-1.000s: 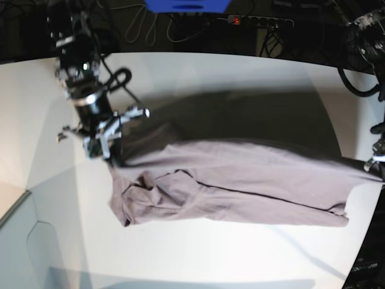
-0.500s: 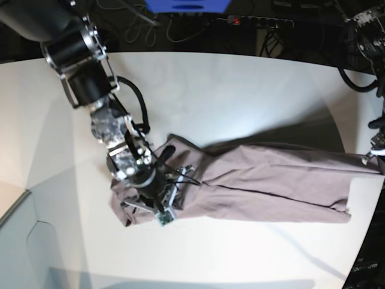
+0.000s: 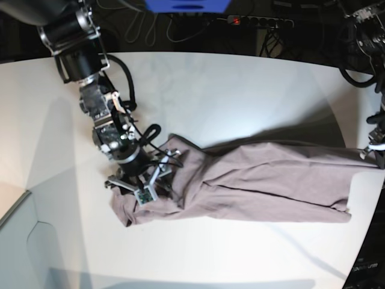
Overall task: Layout the t-shirt on the table in an organized manner, then fold the t-shirt properly
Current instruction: 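Pull the gathered shirt corner with the right gripper toward the hem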
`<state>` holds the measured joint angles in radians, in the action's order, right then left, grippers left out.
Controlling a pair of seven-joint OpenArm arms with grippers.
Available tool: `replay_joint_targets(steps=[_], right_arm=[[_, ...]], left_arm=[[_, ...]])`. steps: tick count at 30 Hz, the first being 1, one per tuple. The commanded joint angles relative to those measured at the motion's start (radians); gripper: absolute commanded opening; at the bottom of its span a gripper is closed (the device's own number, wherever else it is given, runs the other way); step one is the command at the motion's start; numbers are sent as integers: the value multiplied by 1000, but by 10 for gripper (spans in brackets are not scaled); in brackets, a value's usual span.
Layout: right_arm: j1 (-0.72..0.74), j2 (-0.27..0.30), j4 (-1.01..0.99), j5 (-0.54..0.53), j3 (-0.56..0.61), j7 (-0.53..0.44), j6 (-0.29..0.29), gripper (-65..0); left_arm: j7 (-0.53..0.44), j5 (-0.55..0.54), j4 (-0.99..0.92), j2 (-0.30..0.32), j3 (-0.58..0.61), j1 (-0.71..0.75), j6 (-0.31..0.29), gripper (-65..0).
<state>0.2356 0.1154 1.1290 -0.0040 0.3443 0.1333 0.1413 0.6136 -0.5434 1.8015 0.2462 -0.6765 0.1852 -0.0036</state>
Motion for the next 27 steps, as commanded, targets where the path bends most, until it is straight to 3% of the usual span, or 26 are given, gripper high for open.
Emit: replay_joint_targets(steps=[1,12,27], right_arm=[[8,-1,36,-3,-18,-36,-2,-310],[-74,5,50,-3,-47,-36,-2,-325],[-74,23,-33,-3,-47,-39,-2,-326]], left_arm=[[-25,-4,13,17,-4,-10,-2,-649],[-31,-4,-12,17,-4,-10,-2,-649],[-31,-4,-13,15,-4,-10,-2,-649]])
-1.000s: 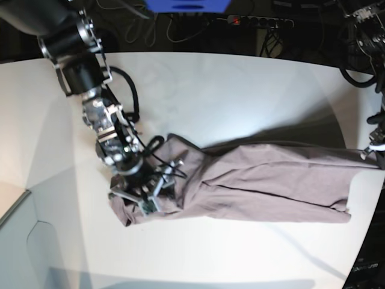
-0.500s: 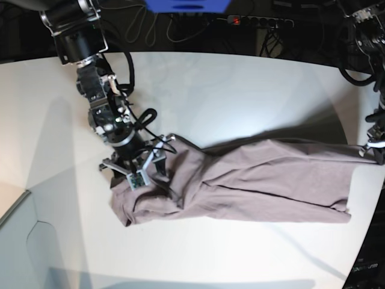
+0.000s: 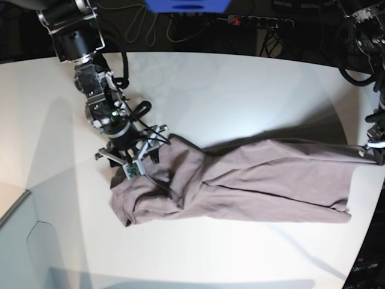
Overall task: Layout the t-shirt on the table in an organized manner, then fold the t-shirt properly
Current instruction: 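Pull the gathered shirt corner with the right gripper toward the hem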
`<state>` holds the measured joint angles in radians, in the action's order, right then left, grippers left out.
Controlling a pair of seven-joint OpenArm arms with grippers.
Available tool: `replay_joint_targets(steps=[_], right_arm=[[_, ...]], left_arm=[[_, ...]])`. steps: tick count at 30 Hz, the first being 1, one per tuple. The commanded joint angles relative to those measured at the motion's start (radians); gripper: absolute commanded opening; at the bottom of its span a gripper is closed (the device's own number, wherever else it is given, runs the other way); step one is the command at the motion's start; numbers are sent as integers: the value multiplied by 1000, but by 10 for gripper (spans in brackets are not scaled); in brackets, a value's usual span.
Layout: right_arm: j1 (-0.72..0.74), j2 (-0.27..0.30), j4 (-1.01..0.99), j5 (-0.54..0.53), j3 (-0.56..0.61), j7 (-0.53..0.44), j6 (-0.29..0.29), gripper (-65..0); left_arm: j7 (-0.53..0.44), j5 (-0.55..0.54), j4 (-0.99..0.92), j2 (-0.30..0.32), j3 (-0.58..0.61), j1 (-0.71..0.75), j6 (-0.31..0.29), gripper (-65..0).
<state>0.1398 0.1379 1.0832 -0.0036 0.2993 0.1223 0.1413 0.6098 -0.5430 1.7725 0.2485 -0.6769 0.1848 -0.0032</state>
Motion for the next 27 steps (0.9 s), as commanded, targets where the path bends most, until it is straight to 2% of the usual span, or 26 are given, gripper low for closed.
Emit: replay_joint_targets(steps=[1,5,9,14,17,22,27], right_arm=[[24,1,13,-3,-2,-28,-2,-326],[27,1,12,-3,-2,-26,-2,-336],[45,1,10,-3,-2,-26,1,-403],[90,1,-54,-3,-2,-22,1,-541],[97,1,-76,-3,-2,-20,1,-650],[63,9,-18,-5,-4,-19,1,-650],[-88,24,228,-6,-105,-17,1,-650]], left_arm=[[-28,-4,16,13,-4,-9,-2,-649],[-28,-4,16,13,-4,-9,-2,-649],[-28,-4,16,13,-5,-9,-2,-649],[-29,-4,-7,13,-8,-9,-2,-649],[-29,-4,-12,13,-10,-9,-2,-649],[-29,-4,-12,13,-11,-8,-2,-649],[-21,-6,0,10,-13,3,-2,-649]])
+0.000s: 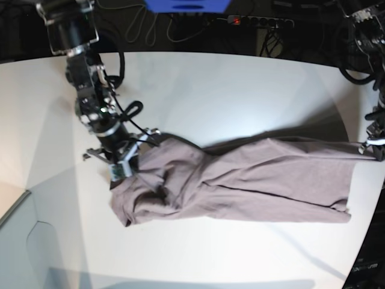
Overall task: Layout the t-shirt on the table in an organized manner, then fold the t-shirt properly
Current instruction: 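Pull the gathered shirt corner with the right gripper toward the hem, then lift the shirt high with both grippers and lay it flat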
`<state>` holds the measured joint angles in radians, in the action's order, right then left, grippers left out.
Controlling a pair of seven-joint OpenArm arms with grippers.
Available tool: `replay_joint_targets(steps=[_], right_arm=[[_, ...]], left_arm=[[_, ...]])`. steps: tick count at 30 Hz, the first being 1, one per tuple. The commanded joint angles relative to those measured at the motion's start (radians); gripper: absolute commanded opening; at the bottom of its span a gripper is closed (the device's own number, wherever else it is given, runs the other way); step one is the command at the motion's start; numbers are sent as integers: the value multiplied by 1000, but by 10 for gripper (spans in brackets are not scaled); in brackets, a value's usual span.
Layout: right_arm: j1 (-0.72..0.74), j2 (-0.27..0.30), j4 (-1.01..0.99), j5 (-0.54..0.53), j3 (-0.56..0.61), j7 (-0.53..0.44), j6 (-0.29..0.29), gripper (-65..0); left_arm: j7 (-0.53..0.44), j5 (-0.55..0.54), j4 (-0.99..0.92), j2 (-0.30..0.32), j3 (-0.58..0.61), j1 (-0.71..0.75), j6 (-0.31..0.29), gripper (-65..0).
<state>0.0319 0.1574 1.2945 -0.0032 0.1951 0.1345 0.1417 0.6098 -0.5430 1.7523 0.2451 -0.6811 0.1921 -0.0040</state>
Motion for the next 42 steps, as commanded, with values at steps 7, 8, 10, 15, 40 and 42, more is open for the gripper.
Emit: replay_joint_targets(steps=[7,8,10,15,40,42], right_arm=[[-212,0,300,-8,-211,-34,2,-650],[-243,-2,337,-10,-237,-37,2,-650],[-304,-6,406,-11,-280,-37,2,-650],[-467,-23,526,-71,-332,-39,2,-650],[-794,-80,610,-129,-311,-550,2,-650],[-722,-78,612,-129,-311,-493,3,-650]], left_arm=[[-24,-7,74,-59,-105,73,-1,-649],[-20,-7,76,-79,-136,79,-1,-649],[-20,-7,68,-120,-182,86,-1,-649],[-20,-6,34,-186,-236,109,-1,-649],[-21,-7,2,-201,-233,70,-1,-649],[-20,-6,28,-200,-233,20,-1,-649]])
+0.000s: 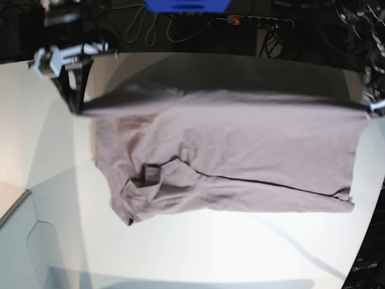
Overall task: Layout the t-shirt on the table in an organized manner, then fold the t-shirt properly
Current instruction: 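Lift the shirt high with both grippers and lay it flat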
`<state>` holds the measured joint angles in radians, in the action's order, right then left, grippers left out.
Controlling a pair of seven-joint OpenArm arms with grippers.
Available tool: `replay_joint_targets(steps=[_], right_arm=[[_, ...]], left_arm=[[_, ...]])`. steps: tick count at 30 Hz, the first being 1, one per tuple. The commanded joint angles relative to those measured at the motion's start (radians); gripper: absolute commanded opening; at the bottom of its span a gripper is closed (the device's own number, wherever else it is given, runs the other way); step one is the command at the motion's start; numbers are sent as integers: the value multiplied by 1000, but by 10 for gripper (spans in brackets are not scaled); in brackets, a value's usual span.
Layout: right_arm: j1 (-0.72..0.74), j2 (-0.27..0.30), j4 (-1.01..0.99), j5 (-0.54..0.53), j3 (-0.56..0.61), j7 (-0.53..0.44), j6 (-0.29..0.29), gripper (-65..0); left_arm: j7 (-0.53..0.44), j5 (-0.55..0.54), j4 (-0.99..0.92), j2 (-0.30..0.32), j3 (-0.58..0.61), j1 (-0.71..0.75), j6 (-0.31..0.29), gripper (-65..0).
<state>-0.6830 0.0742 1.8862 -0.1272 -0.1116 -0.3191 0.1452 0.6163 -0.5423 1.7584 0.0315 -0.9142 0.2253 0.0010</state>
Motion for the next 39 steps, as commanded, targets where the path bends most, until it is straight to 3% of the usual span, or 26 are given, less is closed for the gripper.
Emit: replay_joint_targets(steps=[1,9,14,20,23,31,35,39], right_arm=[[44,5,20,-5,-4,-1,0,-650],[512,0,5,-5,-10,438,127,-650],[834,3,-95,-1,-9,613,175,-650],[1173,77,-393,-1,-3,627,178,-650],[1341,140,-526,-2,-9,625,222,-650],[1795,247,-761,-2,-3,625,279,-650],[1882,269,-770,-2,-3,630,281,-650],[1796,278,-676,-2,-7,630,281,-650]], left_arm=[[-25,-6,27,21,2,-39,-6,-649],[21,4,-70,155,255,-287,-6,-649],[21,4,-292,204,429,-530,0,-650],[21,4,-592,206,542,-904,1,-650],[21,4,-691,206,588,-1071,1,-650],[20,1,-782,199,662,-1412,1,-650],[20,-5,-782,198,688,-1518,-3,-650],[21,-6,-768,198,739,-1504,-5,-650]])
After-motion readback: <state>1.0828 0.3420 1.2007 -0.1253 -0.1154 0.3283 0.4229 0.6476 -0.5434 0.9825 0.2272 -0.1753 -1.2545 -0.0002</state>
